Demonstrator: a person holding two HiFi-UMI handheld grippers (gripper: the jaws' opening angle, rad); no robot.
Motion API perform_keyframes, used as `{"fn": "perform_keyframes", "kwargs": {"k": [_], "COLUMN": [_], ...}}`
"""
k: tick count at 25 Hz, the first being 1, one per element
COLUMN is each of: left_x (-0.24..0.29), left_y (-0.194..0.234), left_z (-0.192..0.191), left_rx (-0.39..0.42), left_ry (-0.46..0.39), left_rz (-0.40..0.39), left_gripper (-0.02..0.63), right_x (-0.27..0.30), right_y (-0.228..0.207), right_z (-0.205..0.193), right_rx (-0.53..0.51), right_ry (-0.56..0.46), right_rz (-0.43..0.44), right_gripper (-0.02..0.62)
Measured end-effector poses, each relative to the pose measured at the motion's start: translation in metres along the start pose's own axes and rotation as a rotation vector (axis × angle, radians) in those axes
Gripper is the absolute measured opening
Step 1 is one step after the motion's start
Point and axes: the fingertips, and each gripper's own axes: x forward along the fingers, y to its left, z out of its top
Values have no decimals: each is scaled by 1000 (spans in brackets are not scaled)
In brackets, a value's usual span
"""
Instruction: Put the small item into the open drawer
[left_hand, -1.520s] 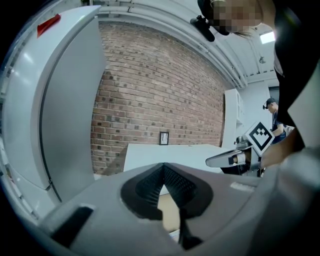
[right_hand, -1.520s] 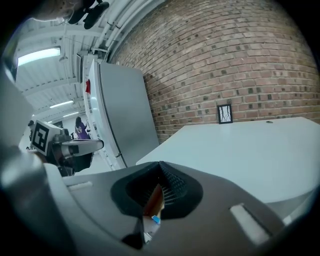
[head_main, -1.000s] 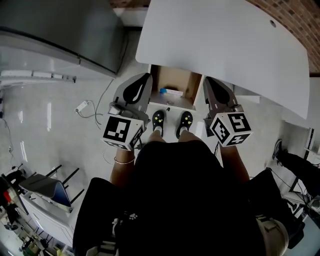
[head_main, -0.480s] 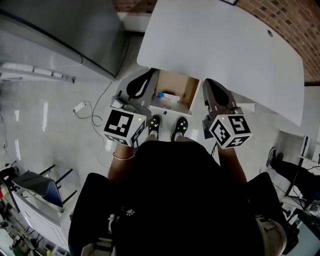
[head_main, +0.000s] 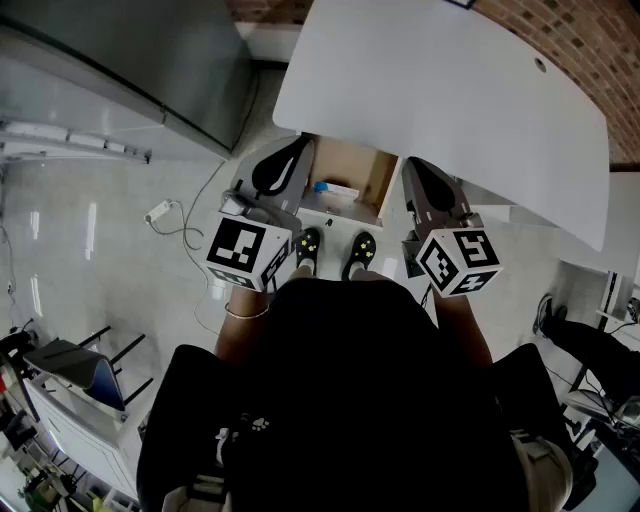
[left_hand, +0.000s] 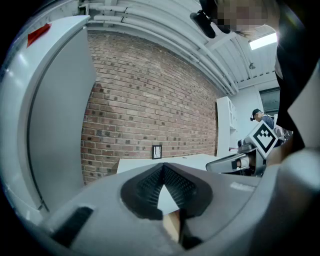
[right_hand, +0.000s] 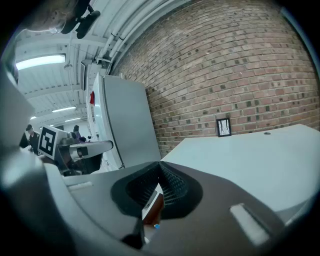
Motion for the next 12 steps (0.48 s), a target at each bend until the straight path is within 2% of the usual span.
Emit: {"fn": "perform_keyframes", "kwargs": {"k": [12], "left_x": [-1], "left_y": [-1], "left_z": [1], "left_rx": [7], "left_ry": [1], "left_rz": [23], "left_gripper": [-9], "right_x": [0], "right_y": [-2], "right_z": [-6], "right_rx": [14], "right_ry": [22], "right_rz": [21], "right_gripper": [11]}}
